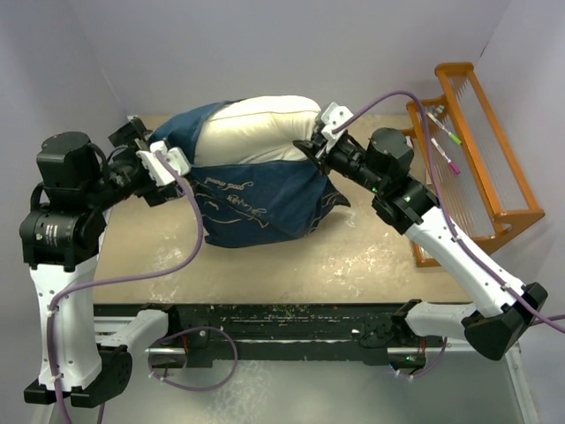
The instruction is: Remove the pillowcase from the pillow
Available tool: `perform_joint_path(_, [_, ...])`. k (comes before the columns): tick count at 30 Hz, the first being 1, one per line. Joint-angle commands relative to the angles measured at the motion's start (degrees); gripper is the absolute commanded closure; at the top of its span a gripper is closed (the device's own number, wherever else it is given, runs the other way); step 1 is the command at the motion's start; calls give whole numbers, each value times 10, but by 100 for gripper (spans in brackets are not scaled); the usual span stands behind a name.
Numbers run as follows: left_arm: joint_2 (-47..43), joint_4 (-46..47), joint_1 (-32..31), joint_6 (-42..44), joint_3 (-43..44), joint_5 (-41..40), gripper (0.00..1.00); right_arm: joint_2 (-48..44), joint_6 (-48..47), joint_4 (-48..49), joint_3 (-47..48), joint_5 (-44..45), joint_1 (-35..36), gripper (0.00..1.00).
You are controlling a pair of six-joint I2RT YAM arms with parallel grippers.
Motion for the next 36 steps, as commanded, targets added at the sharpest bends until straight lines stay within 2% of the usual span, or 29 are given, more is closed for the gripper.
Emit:
perform_joint_path(1, [13,112,1,24,-36,-76,0,-43,-12,94,9,-34,-3,100])
perform_joint_path(5, [26,131,2,27,-53,-92,4,-51,-5,100,1,-27,-2,100])
perform_joint_path(7, [26,132,3,25,-67,-87,11,-55,3,104,1,-28,-3,100])
perform_joint_path(8, [27,131,3,19,-72,-84,19,-56,10,107,3,-29,-4,100])
perform_joint_path(12, [29,137,6,-15,-90,-80,74,-59,32,117,10,-21,-4,100])
perform_joint_path(14, [25,157,10,-43,-108,-96,90,-61,45,125,10,-3,-4,100])
perform_joint_path(15, [24,175,14,-61,-119,-106,93,-67,54,136,5,1,-5,100])
perform_joint_path(19, [19,188,62,-125,-167,-87,100,-86,102,193,-31,-5,-15,100])
perform_joint_path(26, [10,167,169,-168,-238,41,100,-102,169,243,-66,-18,-46,100])
perform_joint_path(30, [4,133,173,-160,-242,101,99,-103,182,251,-66,-15,-57,100])
perform_joint_path(36, [7,90,173,-125,-263,116,96,-106,200,258,-72,20,-67,100])
